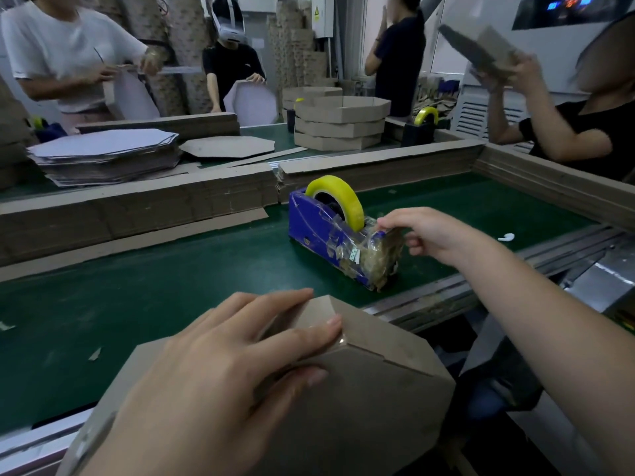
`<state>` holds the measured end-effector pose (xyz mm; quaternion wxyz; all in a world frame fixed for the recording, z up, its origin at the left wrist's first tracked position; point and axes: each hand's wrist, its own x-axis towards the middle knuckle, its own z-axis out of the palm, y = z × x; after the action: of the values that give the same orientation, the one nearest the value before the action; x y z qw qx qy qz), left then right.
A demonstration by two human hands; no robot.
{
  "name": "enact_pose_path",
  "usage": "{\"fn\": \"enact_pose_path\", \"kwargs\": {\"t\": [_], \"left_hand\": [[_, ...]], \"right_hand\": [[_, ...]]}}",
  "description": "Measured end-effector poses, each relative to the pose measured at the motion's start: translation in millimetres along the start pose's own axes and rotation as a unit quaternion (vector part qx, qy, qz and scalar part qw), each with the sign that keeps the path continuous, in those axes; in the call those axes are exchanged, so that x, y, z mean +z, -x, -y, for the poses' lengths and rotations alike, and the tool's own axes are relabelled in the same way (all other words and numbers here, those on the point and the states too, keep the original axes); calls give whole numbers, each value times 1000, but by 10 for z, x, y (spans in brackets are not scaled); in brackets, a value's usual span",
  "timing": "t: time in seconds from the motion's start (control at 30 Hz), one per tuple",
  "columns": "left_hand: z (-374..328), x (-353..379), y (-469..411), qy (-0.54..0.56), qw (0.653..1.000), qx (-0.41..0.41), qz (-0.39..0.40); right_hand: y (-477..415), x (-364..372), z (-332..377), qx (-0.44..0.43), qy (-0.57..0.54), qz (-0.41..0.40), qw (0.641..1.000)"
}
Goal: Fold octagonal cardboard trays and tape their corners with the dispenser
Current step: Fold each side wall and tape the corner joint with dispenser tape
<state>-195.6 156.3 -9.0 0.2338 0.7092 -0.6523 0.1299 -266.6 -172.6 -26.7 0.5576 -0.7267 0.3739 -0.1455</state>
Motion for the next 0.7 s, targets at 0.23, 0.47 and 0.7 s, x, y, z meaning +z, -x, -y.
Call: {"fn": "enact_pose_path", "kwargs": {"t": [0.23, 0.47, 0.7], "left_hand": [[15, 26, -27, -5, 1000, -4, 2], [11, 43, -9, 0, 1000, -1, -4], [-1, 21, -9, -20, 1000, -11, 4]], "right_hand": [[40, 16, 59, 77, -133, -6, 988], [104, 85, 68, 82, -167, -17, 982], [184, 274, 65, 93, -255, -90, 958]]}}
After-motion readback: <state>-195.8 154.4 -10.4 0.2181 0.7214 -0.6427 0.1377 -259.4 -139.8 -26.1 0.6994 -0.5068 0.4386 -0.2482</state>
